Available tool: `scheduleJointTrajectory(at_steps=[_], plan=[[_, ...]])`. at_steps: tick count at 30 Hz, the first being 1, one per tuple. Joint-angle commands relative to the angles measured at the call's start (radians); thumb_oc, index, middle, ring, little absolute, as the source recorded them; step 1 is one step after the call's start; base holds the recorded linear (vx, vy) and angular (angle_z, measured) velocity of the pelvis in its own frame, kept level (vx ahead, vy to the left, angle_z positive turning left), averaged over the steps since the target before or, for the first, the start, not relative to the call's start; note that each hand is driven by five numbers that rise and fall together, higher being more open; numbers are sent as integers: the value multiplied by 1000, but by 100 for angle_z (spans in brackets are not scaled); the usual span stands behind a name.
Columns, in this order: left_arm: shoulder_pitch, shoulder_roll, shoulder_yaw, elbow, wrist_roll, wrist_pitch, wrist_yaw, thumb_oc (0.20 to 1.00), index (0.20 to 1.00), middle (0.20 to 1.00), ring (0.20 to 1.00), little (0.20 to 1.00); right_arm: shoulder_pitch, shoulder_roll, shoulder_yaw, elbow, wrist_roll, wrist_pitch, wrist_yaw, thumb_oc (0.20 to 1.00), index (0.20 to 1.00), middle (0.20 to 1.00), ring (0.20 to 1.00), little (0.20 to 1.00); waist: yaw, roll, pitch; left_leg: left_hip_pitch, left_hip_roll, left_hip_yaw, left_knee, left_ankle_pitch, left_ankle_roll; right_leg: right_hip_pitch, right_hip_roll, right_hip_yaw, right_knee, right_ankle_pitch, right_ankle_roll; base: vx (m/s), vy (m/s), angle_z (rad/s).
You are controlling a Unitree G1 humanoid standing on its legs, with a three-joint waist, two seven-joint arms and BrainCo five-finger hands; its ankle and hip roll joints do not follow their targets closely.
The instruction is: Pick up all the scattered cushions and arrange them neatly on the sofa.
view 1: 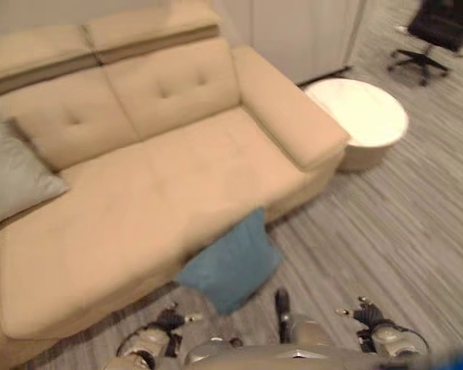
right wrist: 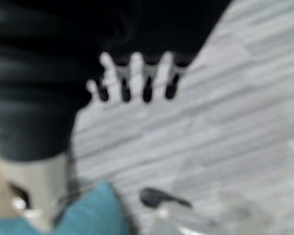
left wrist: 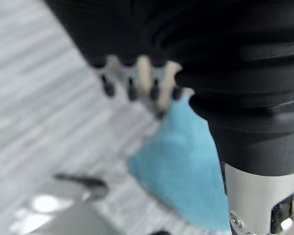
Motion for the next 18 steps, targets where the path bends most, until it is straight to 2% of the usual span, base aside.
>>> scheduleJointTrajectory(at_steps=[1,2,3,6,7,8,10,11,14,18], plan=[[-59,8,17,-6,-18,-23,20,1000,1000,1000,1000,1000,0,-41,-2,-19,37,-24,-13,1000,1000,1000,1000,1000,-23,-21,24,-115,-21,118,21,36,-33,102,-38,-2,-44,-71,95,-39,-112,95],[-63,9,14,-13,-15,-23,21,1000,1000,1000,1000,1000,1,-46,-6,-19,39,-24,-15,1000,1000,1000,1000,1000,-32,-24,33,-155,13,251,49,22,-33,128,-50,-56,-55,-84,84,-38,-113,80],[-63,9,14,-13,-15,-23,21,1000,1000,1000,1000,1000,1,-46,-6,-19,39,-24,-15,1000,1000,1000,1000,1000,-34,-25,31,-158,11,250,47,25,-33,125,-52,-57,-55,-83,85,-46,-76,106],[-68,12,9,-30,-5,-22,20,1000,1000,1000,1000,1000,12,-45,-20,-21,47,-23,-11,1000,1000,1000,1000,1000,-64,-24,29,-176,77,488,40,23,-18,144,-64,-144,-60,-103,78,-31,-57,109],[-72,17,8,-38,3,-20,20,1000,1000,1000,1000,1000,18,-41,-30,-15,53,-21,-9,1000,1000,1000,1000,1000,-80,-25,26,-181,109,604,40,26,-12,154,-72,-195,-69,-108,76,7,-32,166],[-73,20,10,-41,2,-19,19,1000,1000,1000,1000,1000,18,-38,-33,-8,56,-18,-9,1000,1000,1000,1000,1000,-84,-25,23,-183,110,634,31,30,-12,158,-74,-219,-73,-109,78,16,-7,179],[-70,22,13,-40,4,-16,19,1000,1000,1000,1000,1000,17,-33,-34,0,54,-15,-8,1000,1000,1000,1000,1000,-83,-25,19,-177,106,637,12,31,-11,161,-74,-230,-70,-109,79,77,46,69],[-62,32,21,-35,1,-16,18,1000,1000,1000,1000,1000,14,-24,-29,5,48,-12,-8,1000,1000,1000,1000,1000,-73,-30,18,-164,89,599,-22,36,-7,166,-74,-239,-52,-113,84,130,90,8],[-55,42,28,-32,-1,-12,13,1000,1000,1000,1000,1000,13,-14,-27,5,42,-9,-5,1000,1000,1000,1000,1000,-66,-39,17,-155,82,590,-52,43,0,164,-80,-248,-30,-116,91,83,82,-2],[-50,63,43,-28,-6,-12,14,1000,1000,1000,1000,1000,-8,-9,-12,-7,28,-12,-4,1000,1000,1000,1000,1000,-53,-40,27,-157,69,552,-68,52,18,118,-84,-214,59,-123,107,21,87,12]])
